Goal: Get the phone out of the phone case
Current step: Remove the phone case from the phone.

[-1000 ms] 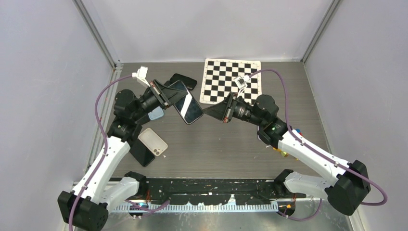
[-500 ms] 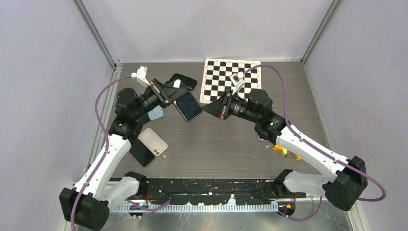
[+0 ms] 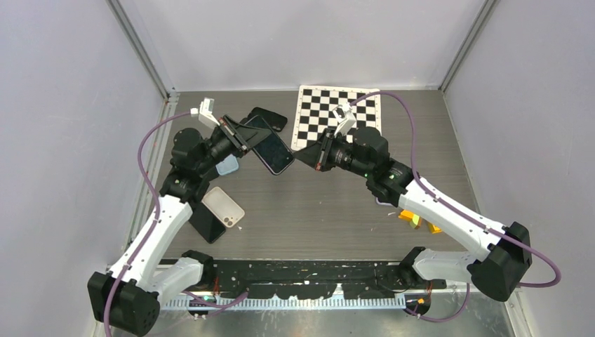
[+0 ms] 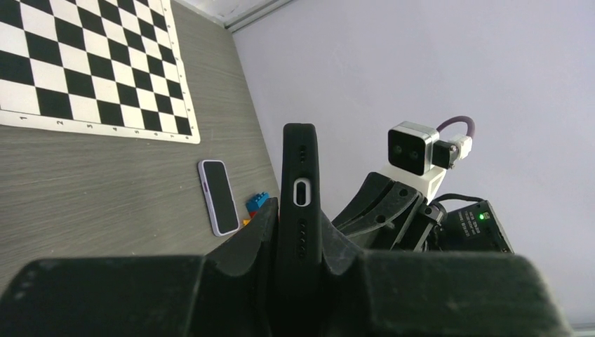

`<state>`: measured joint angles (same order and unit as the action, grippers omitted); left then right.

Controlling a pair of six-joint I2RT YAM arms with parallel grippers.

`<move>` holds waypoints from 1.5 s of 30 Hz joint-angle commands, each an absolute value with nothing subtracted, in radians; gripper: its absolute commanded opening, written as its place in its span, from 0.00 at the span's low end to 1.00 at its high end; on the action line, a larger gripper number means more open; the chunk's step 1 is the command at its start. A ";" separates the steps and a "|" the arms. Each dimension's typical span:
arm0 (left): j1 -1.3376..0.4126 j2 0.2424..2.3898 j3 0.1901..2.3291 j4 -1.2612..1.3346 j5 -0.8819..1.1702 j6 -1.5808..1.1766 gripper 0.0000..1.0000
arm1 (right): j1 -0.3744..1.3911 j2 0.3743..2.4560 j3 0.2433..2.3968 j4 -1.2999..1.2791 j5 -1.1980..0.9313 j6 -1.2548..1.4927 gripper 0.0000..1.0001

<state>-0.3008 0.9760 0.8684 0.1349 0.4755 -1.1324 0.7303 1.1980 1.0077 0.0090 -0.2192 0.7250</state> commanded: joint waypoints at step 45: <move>-0.243 1.156 1.090 0.259 1.095 -1.150 0.00 | 0.650 1.165 0.905 0.404 -0.895 0.721 0.52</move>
